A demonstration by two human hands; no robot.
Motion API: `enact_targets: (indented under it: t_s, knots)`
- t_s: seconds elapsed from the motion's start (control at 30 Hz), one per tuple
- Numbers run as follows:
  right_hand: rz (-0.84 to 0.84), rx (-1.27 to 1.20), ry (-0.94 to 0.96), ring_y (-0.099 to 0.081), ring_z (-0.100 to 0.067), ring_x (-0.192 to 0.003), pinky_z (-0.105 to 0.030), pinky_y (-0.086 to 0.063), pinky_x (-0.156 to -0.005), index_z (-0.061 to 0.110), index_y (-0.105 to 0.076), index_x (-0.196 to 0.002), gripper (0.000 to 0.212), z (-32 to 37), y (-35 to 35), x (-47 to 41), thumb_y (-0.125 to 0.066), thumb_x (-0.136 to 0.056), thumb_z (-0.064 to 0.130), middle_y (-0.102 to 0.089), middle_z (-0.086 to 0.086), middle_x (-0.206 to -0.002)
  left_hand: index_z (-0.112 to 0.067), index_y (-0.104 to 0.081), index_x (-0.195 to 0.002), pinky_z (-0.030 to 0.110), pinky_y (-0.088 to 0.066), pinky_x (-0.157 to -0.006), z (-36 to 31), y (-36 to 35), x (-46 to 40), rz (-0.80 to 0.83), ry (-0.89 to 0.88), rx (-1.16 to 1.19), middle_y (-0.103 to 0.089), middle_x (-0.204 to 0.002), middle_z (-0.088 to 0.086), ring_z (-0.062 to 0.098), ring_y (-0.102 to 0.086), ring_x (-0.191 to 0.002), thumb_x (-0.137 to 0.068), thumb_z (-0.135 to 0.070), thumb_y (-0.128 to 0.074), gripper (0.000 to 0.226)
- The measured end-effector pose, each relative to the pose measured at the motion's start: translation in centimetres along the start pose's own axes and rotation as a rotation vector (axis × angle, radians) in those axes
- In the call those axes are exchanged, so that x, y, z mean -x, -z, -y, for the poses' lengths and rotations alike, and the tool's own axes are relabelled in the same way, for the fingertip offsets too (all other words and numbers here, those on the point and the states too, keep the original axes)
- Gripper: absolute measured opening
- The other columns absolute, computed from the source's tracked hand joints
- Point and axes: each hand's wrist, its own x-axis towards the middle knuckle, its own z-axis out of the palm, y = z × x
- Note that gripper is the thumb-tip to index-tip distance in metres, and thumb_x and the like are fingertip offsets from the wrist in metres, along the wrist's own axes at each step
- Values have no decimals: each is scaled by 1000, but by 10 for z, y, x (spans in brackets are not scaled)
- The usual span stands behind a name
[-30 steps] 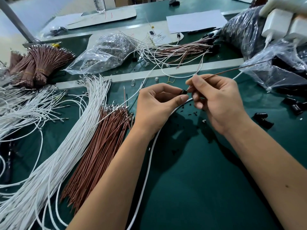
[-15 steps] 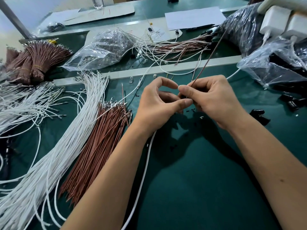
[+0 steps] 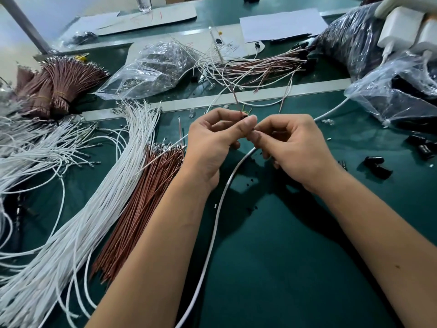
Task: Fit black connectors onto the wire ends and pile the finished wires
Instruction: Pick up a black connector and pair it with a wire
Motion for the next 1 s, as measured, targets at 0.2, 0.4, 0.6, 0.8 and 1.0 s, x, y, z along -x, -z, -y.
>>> enact_targets:
  t_s: [0.2,0.4,0.6,0.8,1.0]
  knots:
    - [353,140,-10,-44,-4,-51,-16,-36,-50,12,-70,-71,15,7,15,1,-74,-85,16,-53,9,-55,-11,-68,-87,17,-48,-57,-10,11,-6,-102,20,360,-73,-83,5,10,-60,-65,-68,-19,-80,24]
    - [445,-222,-177,-49,-11,-51,-18,-34,-36,9,-74,-87,19,9,12,4,-74,-93,27,-63,-7,-69,-8,-66,-85,16,-51,-58,-11,10,-3,-20,47,334,-74,-81,8,11,-63,-63,-67,-12,-78,22]
    - [377,-184,-189,-50,-18,-49,-20,-35,-36,2,-75,-82,20,7,10,2,-66,-98,9,-59,-12,-62,-9,-70,-84,20,-55,-68,-5,-1,2,20,22,217,-74,-86,10,14,-67,-68,-61,-16,-82,26]
    - [488,-111,-215,-51,-8,-44,-19,-38,-37,5,-76,-88,14,7,15,3,-70,-95,14,-63,-3,-60,-12,-73,-81,21,-55,-68,-8,1,2,42,-28,213,-73,-86,11,16,-67,-70,-63,-15,-82,21]
    - [180,-270,-132,-55,-13,-54,-22,-38,-39,5,-75,-85,17,4,8,0,-74,-91,21,-67,-3,-68,-8,-73,-84,29,-57,-79,-7,-2,4,105,-59,141,-75,-87,12,19,-69,-79,-65,-10,-81,21]
